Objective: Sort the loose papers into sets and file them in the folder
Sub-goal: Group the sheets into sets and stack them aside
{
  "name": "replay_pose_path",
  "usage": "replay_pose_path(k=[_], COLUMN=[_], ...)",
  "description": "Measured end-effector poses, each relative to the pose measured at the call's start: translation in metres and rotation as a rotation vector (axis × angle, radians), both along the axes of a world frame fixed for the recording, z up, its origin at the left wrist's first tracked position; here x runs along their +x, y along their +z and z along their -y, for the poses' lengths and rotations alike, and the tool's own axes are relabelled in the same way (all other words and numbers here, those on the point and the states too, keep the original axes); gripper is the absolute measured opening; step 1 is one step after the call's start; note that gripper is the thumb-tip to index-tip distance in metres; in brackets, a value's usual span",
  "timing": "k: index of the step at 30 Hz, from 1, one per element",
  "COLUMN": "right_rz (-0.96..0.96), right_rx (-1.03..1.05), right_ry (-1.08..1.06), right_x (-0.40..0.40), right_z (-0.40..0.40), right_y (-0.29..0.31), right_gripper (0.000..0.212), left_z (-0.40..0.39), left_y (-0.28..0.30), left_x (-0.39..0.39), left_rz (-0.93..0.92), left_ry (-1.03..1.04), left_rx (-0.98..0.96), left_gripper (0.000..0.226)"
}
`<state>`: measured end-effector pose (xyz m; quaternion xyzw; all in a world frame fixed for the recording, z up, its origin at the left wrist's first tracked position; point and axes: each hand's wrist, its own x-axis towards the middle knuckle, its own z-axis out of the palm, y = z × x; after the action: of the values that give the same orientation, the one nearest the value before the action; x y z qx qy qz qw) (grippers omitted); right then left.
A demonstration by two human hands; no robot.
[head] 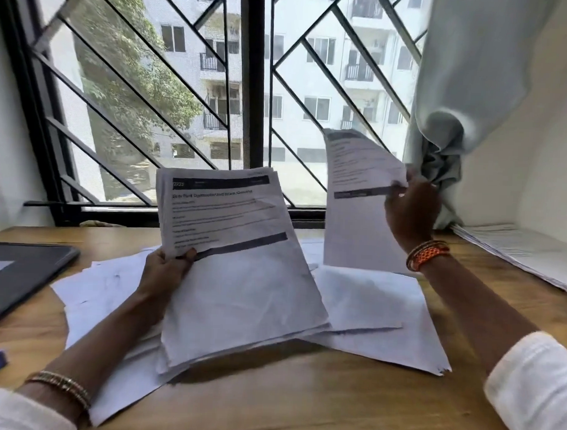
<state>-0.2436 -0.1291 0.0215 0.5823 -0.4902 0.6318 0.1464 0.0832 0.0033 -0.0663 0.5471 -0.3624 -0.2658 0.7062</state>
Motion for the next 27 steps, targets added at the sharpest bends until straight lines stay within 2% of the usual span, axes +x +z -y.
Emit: replay_pose_path(k=[3,5,6,10,13,15,17,18,21,25,27], right_rz=[-0.210,-0.353,-0.401,-0.530,-0.485,-0.498,-0.474,-0.489,-0.442,-0.474,-0.422], right_rx=[-0.184,-0.164,-0.083,0.511,1.017,1.234,1.232,1.157,0.943,1.134,1.149], right_ry=[-0.046,-0.028,-0.040,-0.147,-0.066,-0.004,0.079,0.106,0.152,0.132,0.133], right_x=[-0.001,-0.005,-0.009,-0.032,-0.049,-0.050,-0.039,-0.029,-0.003,0.003,-0.001], right_z=[0.011,0.018,0.020,0.023,0.017,0.011,0.003,-0.005,-0.023,-0.041,-0.039], right_y=[0.001,-0.010,-0.017,-0.053,-0.075,-0.071,-0.057,-0.048,-0.035,-0.043,-0.051], right_gripper=[0.035,0.039,0.040,0.037,0.044,0.058,0.077,0.074,0.035,0.036,0.036], left_z=[-0.001,-0.002,-0.003,-0.006,-0.006,-0.008,-0.008,-0.008,-0.009,-0.009,-0.009], left_y=[0.003,0.006,0.007,0.009,0.009,0.007,0.003,0.001,-0.002,-0.002,-0.002], left_x=[0.006,0.007,0.008,0.011,0.017,0.019,0.020,0.020,0.019,0.019,0.019], left_rz=[0.005,0.025,0.061,0.250,0.291,0.306,0.329,0.342,0.374,0.375,0.378], left_ry=[0.015,0.018,0.012,-0.009,-0.003,-0.022,-0.043,-0.049,-0.045,-0.046,-0.045], left_rx=[-0.019,-0.019,-0.023,-0.021,0.022,0.060,0.100,0.122,0.159,0.189,0.196], left_gripper=[0.019,0.022,0.023,0.023,0.027,0.027,0.028,0.029,0.027,0.028,0.027])
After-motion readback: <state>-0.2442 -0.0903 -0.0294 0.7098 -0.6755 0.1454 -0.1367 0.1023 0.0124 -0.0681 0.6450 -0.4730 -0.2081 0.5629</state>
